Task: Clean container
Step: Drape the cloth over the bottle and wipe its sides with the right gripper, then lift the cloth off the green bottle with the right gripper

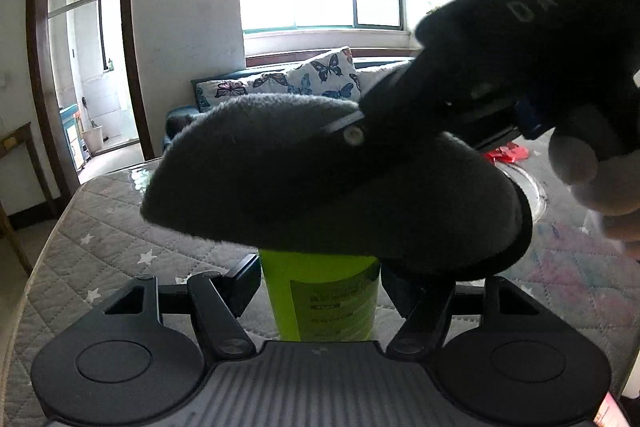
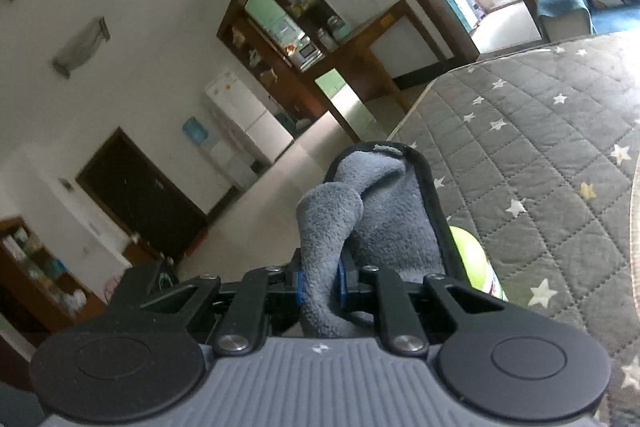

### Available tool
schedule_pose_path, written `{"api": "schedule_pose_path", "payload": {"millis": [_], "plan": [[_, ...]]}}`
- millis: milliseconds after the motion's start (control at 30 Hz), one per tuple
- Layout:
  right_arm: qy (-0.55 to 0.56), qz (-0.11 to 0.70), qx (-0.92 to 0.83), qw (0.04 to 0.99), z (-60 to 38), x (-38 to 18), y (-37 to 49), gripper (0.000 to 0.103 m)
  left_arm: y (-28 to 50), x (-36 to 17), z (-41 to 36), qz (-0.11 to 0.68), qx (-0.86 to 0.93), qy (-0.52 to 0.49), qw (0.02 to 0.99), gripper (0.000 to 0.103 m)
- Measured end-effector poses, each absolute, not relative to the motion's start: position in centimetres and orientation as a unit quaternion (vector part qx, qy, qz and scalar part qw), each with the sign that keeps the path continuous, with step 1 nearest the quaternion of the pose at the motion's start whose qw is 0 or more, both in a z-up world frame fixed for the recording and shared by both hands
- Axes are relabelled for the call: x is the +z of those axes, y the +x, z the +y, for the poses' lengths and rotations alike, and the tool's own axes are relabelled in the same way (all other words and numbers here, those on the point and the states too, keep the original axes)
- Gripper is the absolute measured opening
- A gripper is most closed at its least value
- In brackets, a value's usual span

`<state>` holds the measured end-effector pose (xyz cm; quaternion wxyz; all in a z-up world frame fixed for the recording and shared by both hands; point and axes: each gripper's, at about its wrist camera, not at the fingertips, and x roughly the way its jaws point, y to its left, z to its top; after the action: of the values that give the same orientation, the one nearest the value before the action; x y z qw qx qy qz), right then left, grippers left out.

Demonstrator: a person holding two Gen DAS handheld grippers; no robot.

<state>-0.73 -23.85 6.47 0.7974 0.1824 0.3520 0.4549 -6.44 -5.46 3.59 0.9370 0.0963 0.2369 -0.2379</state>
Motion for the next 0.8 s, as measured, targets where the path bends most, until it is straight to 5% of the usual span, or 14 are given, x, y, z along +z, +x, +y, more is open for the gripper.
{"api": "schedule_pose_path", "payload": {"millis": [800], "plan": [[0.34,0.351,0.353,0.798,-29.7,2.8,4.8,0.014,-6.4,3.8,-5.4,0.242,-0.24,0.098,0.935,0.07]]}}
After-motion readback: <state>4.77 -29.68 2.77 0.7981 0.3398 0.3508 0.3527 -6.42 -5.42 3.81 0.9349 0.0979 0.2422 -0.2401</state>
